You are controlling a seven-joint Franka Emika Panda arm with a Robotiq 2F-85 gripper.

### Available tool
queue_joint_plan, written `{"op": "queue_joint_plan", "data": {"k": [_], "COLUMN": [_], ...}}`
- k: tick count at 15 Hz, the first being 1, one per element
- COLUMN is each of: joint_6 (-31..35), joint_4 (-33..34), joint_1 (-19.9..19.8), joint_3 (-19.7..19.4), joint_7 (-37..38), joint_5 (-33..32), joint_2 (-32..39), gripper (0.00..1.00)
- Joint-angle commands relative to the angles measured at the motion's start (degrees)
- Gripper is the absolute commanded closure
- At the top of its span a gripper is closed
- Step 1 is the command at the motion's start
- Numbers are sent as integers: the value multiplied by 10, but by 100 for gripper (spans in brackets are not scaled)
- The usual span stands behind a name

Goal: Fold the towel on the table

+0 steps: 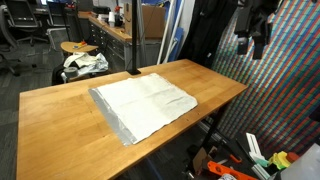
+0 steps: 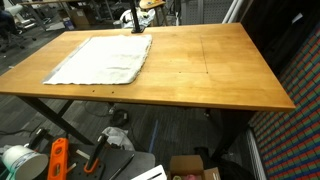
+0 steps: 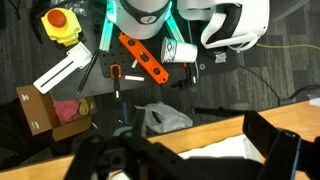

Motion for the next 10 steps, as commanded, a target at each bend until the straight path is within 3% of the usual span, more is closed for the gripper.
{"op": "queue_joint_plan", "data": {"k": [1,10], "joint_6": [22,257], "joint_4": [56,55], "joint_1": [6,-25], "joint_3": [4,-6], "joint_7": [-26,-64], "joint_5": [35,165], "joint_2": [126,296], "gripper": [0,0]}}
